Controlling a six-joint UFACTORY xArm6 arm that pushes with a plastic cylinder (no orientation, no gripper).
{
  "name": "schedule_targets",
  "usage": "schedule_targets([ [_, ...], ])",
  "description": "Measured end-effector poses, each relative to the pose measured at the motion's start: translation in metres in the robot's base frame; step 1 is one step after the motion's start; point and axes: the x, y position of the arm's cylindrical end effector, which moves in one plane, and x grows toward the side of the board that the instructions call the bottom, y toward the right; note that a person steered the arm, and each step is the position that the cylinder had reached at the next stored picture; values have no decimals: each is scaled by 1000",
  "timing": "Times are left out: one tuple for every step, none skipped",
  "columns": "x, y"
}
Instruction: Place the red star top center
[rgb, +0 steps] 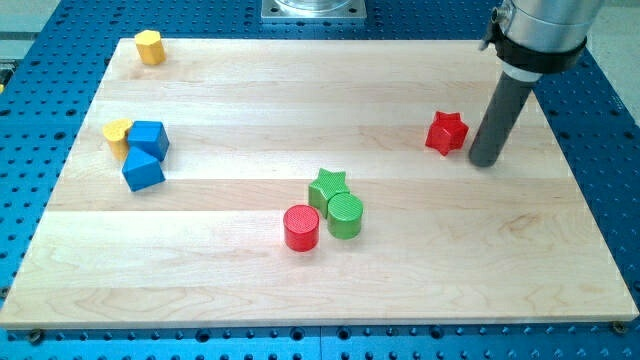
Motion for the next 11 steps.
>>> schedule_targets([
  [-8,-12],
  [-33,-23],
  [-48,-23],
  [-52,-65],
  [-47,-128],
  [-15,-113],
  [-18,-162],
  [-67,-170],
  [-83,-157],
  [-80,-132],
  [-125,-149],
])
